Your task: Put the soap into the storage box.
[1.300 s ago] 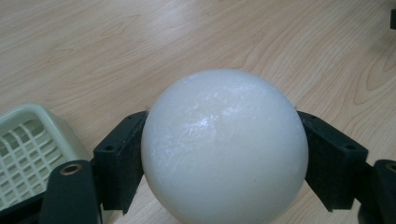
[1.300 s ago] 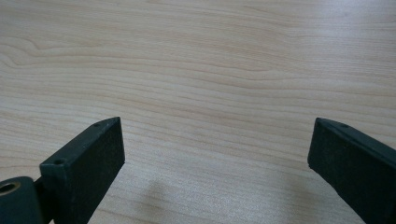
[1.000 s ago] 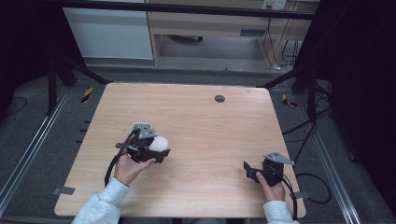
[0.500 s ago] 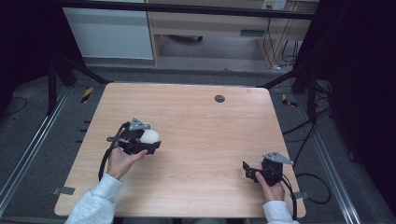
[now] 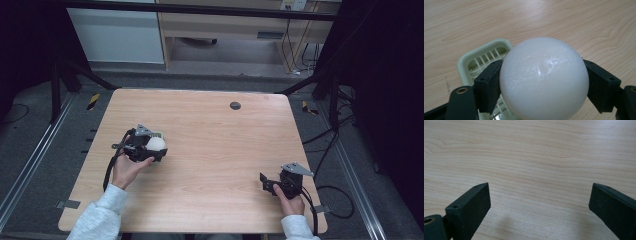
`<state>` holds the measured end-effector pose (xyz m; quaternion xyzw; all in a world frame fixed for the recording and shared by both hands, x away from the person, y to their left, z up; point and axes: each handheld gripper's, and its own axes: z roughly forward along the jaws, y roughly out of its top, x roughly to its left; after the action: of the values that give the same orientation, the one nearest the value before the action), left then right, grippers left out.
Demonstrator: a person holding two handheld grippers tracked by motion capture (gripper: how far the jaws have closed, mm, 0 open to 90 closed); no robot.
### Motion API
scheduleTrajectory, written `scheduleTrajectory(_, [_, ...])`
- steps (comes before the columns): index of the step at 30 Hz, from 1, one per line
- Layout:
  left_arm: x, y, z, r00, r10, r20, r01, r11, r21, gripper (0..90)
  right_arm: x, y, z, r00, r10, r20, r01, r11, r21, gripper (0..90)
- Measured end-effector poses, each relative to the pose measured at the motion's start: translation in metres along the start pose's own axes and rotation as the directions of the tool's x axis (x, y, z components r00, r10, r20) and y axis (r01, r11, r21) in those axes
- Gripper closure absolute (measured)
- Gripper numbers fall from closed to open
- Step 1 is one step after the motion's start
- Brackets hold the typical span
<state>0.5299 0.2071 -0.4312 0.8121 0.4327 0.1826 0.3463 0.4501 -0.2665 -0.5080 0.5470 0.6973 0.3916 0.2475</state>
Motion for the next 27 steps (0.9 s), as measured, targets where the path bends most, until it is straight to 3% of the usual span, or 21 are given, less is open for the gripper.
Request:
scheduleTrajectory(7, [0.011, 0.001, 0.006, 0.9998, -0.020, -0.010, 0.020, 0.9998, 0.004, 23.0, 0.001, 0.000, 0.001, 1.0000, -0.006, 0.000, 0.006, 1.000, 0.000, 4.1])
scheduleTrajectory(27, [0.035, 0.000, 0.015, 0.9994, -0.027, -0.020, 0.028, 0.9990, 0.034, 23.1, 0.002, 0.000, 0.000, 1.0000, -0.001, 0.001, 0.001, 1.000, 0.000, 4.2])
